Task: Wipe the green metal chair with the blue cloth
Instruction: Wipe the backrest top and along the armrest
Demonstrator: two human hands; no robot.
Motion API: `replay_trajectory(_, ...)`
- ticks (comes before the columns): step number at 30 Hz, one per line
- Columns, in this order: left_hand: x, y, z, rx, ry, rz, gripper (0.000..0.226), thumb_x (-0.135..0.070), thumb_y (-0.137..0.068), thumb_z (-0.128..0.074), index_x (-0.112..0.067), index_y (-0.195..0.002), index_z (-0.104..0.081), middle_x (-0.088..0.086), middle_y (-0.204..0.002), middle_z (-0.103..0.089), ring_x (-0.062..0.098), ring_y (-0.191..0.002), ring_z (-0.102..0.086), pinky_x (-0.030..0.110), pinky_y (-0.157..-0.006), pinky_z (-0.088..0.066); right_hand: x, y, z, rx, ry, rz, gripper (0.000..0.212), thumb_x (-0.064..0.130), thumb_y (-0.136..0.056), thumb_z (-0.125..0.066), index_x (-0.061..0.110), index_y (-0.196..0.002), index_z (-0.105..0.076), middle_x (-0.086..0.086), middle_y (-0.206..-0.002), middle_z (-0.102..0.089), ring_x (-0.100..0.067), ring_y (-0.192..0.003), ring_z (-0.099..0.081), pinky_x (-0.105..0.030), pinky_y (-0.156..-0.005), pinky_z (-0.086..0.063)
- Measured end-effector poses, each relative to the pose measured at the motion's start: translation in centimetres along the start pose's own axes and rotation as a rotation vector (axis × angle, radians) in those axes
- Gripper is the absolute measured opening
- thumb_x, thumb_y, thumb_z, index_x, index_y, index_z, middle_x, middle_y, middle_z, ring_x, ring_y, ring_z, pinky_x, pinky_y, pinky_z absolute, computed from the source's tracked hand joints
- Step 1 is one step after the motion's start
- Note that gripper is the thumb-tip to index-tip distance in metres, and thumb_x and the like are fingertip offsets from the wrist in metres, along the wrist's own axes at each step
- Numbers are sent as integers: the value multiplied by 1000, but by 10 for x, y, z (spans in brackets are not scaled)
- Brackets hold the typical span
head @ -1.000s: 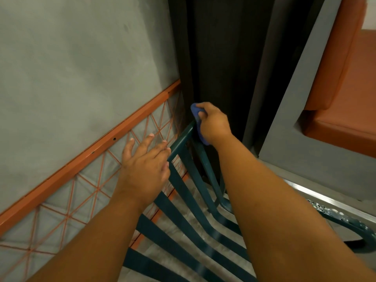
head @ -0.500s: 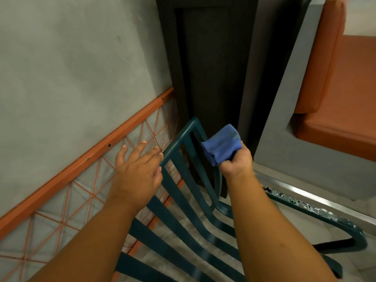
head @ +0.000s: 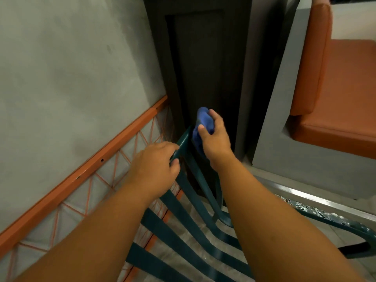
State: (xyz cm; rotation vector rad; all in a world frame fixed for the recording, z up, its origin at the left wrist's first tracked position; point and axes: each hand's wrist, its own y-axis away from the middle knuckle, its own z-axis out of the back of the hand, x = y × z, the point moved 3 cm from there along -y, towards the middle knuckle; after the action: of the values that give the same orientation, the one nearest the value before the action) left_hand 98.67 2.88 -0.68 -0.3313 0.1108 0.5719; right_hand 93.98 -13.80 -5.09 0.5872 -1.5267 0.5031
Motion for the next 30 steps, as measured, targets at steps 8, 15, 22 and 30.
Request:
replay_trajectory(8, 10, -30, -25, -55, -46, -47, 34, -27, -81, -52, -16, -107, -71, 3, -99, -71, 28, -93, -61, 41, -79, -49, -19, -8, -5, 82, 281, -21, 54, 24, -98, -51, 35, -146, -30, -2, -148, -42, -24, -131, -44, -43, -108, -41)
replay_trajectory(15, 12, -23, -27, -120, 50, 20, 37, -25, -77, -51, -19, -107, -72, 2, -103, -71, 26, -98, -59, 47, -85, -48, -53, 33, -11, 17, 325, 148, 54, 9, -98, -47, 26, -148, -32, -2, -156, -29, -17, -144, -23, -28, -118, -18)
replay_trajectory(22, 12, -24, -29, -112, 27, 19, 37, -26, -78, -49, -21, -107, -72, 0, -105, -70, 25, -100, -58, 50, -86, -47, -50, 11, -9, -34, 294, -83, 53, 17, -99, -47, 29, -148, -30, -7, -152, -36, -26, -137, -36, -38, -113, -33)
replay_trajectory(30, 15, -25, -32, -113, 11, 23, 36, -28, -79, -49, -23, -107, -71, -3, -105, -70, 23, -101, -58, 49, -86, -47, -52, 11, -11, -67, 366, -123, 54, 14, -100, -44, 26, -149, -27, -9, -154, -32, -25, -139, -34, -33, -109, -33)
